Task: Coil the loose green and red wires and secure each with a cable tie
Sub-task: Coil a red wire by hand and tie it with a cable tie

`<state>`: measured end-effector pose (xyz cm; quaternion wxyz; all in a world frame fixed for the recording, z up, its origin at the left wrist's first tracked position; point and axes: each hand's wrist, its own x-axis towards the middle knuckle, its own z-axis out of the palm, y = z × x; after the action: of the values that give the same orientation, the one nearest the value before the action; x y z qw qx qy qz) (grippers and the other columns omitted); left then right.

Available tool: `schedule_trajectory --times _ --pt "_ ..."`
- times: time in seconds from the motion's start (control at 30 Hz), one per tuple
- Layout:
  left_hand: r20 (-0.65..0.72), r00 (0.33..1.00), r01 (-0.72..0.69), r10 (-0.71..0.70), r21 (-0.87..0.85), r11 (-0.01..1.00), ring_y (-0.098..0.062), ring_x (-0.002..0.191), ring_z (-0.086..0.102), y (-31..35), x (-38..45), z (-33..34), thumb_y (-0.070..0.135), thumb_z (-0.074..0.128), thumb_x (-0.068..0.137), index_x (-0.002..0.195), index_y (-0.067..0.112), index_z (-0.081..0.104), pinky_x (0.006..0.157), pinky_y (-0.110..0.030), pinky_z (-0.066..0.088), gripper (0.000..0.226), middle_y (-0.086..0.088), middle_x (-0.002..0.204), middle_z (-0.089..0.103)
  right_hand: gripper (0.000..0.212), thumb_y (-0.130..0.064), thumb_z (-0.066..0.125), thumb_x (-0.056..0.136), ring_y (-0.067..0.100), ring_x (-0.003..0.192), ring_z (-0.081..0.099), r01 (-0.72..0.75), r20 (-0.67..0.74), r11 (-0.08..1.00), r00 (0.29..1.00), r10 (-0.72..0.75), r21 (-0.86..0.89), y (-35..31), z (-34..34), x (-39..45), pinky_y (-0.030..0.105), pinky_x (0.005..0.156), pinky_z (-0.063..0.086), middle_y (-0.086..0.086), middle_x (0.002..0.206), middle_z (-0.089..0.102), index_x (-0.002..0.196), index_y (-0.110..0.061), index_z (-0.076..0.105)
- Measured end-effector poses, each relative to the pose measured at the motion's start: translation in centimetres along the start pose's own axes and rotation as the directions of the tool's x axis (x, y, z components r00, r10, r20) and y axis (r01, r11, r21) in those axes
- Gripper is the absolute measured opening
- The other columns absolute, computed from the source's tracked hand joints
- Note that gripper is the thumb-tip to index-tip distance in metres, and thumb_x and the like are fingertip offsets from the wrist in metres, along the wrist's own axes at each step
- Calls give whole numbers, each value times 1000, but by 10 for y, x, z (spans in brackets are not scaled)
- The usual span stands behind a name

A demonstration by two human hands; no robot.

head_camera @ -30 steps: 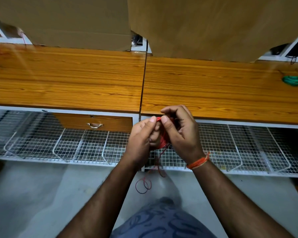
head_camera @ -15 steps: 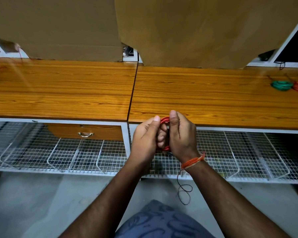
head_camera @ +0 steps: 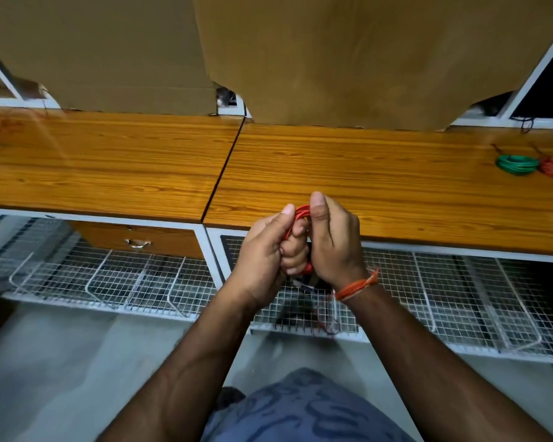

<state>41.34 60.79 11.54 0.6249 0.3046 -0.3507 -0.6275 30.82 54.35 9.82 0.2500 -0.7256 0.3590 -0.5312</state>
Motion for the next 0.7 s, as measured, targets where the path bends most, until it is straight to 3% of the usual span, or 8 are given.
schedule_trajectory --times 0.17,0.3,0.37,0.43,0.47,0.53,0.6,0.7 --pt "-164 986 3 -19 -95 995 -2 35 20 -11 9 18 34 40 108 76 16 47 37 -17 15 37 12 46 25 41 -37 37 109 17 57 50 -45 159 998 987 36 54 14 -25 2 43 54 39 3 63 52 81 -13 53" --pt "-361 932 -80 13 -172 982 -3 35 20 0 15 13 35 36 110 71 19 48 35 -19 15 43 12 46 26 16 -29 54 106 14 63 57 -107 343 992 936 80 62 45 -49 -14 31 56 44 -7 71 59 100 -15 60" --pt "-453 891 -139 20 -232 963 -4 36 19 8 15 7 37 33 110 69 20 48 38 -21 12 47 12 46 25 1 -19 63 101 3 61 53 -158 341 987 930 139 28 64 -63 -25 18 56 39 -18 71 59 101 -20 63" --pt "-503 864 -194 25 -286 939 -4 36 18 13 14 1 38 32 110 70 20 48 39 -21 12 46 12 47 25 9 -14 65 99 -1 64 54 -236 290 971 932 218 30 80 -74 -36 12 58 40 -23 72 59 99 -23 64" --pt "-521 853 -216 32 -295 931 -4 37 19 13 13 -2 36 33 109 71 20 48 39 -21 13 44 12 48 26 11 -13 66 99 -1 67 58 -282 263 958 929 259 54 85 -78 -40 15 59 45 -21 76 62 99 -25 65" --pt "-547 836 -249 51 -294 923 -4 39 20 11 12 -5 31 34 109 73 20 49 39 -20 16 40 12 49 27 13 -14 66 99 7 79 66 -304 221 950 933 282 72 91 -83 -47 34 62 56 -13 86 69 100 -27 67" --pt "-563 823 -268 77 -266 926 -4 39 21 8 13 -4 30 35 110 76 20 49 39 -19 19 37 11 50 28 12 -15 65 98 12 89 67 -201 219 979 957 190 27 92 -86 -51 45 73 58 -10 93 70 101 -25 71" --pt "-564 811 -260 157 -106 960 -5 42 26 2 15 -1 30 35 111 80 20 49 44 -20 25 35 11 51 32 11 -14 66 95 15 92 63 14 282 1000 959 -11 -8 79 -84 -48 43 76 53 -6 93 67 100 -18 75"
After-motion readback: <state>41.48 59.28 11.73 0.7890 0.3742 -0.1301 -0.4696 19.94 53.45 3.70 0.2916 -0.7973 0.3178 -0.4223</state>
